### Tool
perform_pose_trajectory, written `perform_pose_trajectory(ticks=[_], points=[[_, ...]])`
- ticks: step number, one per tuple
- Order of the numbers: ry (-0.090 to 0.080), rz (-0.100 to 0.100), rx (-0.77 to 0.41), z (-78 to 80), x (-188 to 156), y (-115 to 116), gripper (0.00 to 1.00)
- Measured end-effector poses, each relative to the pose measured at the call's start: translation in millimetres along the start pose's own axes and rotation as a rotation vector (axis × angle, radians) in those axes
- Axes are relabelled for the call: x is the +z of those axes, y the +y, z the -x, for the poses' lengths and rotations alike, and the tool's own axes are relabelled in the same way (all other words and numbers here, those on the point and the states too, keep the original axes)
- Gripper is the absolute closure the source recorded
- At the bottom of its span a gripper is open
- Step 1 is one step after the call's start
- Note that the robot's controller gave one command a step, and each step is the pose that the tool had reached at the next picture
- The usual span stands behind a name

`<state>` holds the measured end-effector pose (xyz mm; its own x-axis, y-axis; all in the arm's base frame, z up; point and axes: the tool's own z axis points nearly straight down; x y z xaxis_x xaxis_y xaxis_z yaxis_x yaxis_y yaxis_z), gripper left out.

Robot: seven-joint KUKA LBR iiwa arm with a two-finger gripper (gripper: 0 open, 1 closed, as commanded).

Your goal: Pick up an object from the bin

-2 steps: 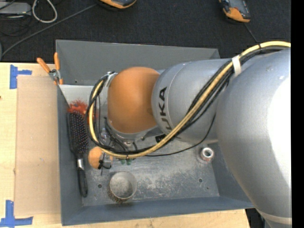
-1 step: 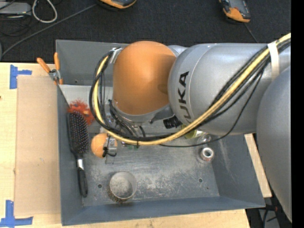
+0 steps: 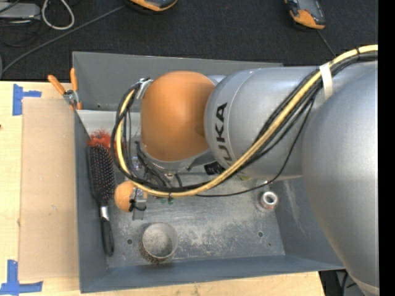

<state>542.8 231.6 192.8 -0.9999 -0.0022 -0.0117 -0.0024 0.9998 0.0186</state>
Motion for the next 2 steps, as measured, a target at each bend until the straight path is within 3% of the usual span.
perform_pose_trajectory(ticks=[1, 2], points=[[-0.004, 0.001, -0.204, 15.2, 23.0, 6.6, 1.0], [0.002, -0.001, -0.276, 13.4, 87.9, 9.2, 1.0]])
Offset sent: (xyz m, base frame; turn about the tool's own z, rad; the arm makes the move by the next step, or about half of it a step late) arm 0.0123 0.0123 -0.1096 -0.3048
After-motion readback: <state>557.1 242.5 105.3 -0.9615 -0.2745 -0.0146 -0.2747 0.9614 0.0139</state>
